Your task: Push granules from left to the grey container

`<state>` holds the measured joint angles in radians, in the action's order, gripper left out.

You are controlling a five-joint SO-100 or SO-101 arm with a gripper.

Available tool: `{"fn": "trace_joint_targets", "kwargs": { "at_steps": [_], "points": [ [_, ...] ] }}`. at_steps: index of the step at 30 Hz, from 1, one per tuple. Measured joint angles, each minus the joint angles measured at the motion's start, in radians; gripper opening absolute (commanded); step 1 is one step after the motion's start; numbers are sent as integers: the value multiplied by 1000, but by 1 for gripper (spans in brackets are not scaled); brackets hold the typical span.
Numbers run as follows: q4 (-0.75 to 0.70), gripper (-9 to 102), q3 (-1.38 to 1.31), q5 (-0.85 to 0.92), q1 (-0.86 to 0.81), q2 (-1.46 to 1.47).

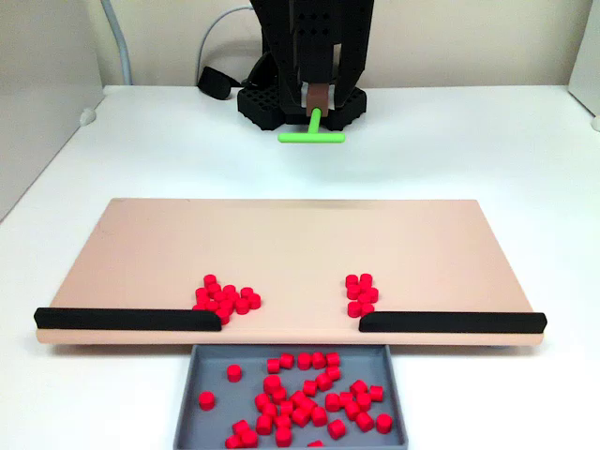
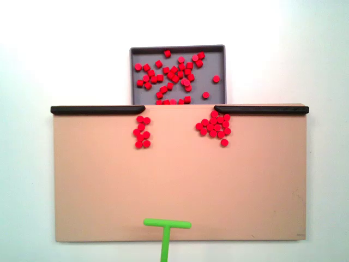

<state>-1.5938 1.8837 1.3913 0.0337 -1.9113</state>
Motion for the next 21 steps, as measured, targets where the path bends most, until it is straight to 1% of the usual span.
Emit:
{"fn": "trace_joint_targets", "kwargs": {
  "at_steps": [11, 15, 21],
  "points": [
    [-14, 0, 0, -8, 0, 18],
    [-14, 0, 0, -87, 0, 64],
    [-14, 0, 0, -258, -14, 110]
  ]
}}
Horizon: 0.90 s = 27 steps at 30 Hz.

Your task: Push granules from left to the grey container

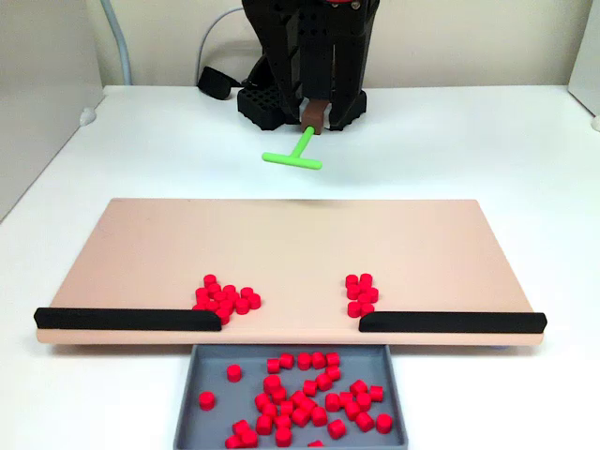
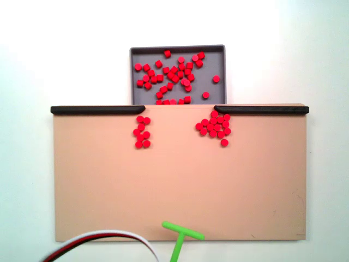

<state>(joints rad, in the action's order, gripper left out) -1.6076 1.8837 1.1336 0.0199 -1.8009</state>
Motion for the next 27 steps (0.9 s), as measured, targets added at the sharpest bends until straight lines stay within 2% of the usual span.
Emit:
{"fn": "trace_joint_targets", "kwargs": {
  "at_steps": [8, 19, 27],
  "points": [
    [0, 0, 0, -232, -25, 0],
    [0, 0, 0, -540, 160, -63],
    [0, 0, -91, -692, 210, 11]
  ]
}}
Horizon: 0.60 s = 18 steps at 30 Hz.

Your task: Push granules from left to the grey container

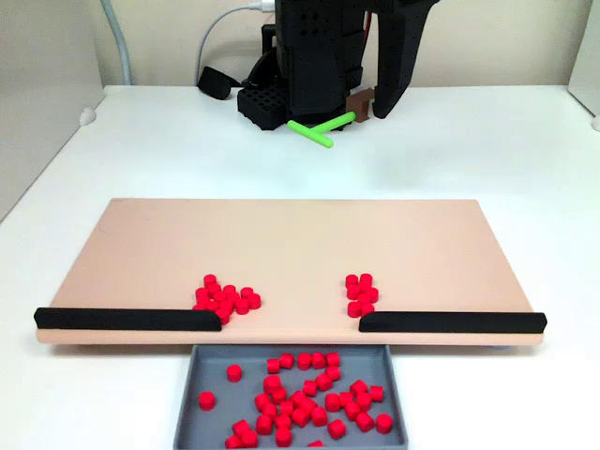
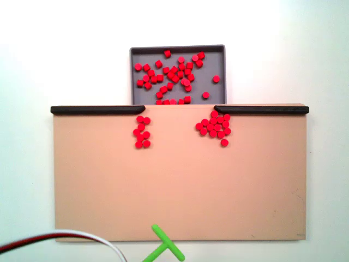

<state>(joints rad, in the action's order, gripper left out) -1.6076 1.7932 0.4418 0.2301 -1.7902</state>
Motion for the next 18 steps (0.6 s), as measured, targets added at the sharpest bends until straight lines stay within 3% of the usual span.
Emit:
{"fn": "trace_joint_targets", "kwargs": {
  "at_steps": [18],
  "points": [
    [0, 0, -339, -341, 75, 282]
  ]
}}
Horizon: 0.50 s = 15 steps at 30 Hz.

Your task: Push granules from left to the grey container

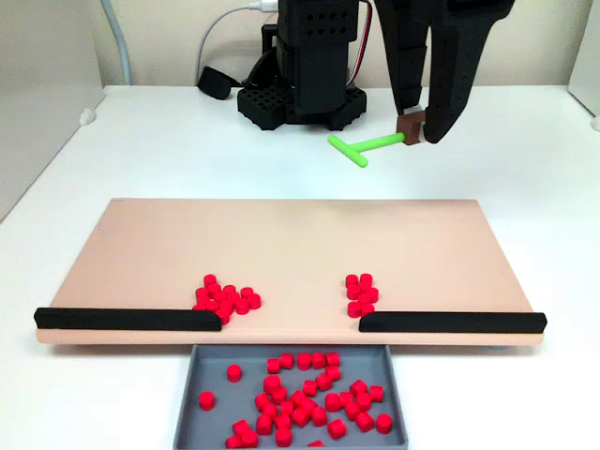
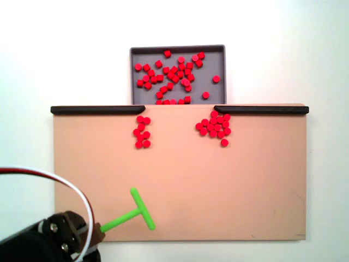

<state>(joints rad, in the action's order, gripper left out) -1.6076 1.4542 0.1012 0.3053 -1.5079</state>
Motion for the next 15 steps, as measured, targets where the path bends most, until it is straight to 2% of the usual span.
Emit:
{"fn": "trace_joint_targets", "kwargs": {
  "at_steps": [15],
  "points": [
    [-8, 0, -293, -179, 11, 227]
  ]
}}
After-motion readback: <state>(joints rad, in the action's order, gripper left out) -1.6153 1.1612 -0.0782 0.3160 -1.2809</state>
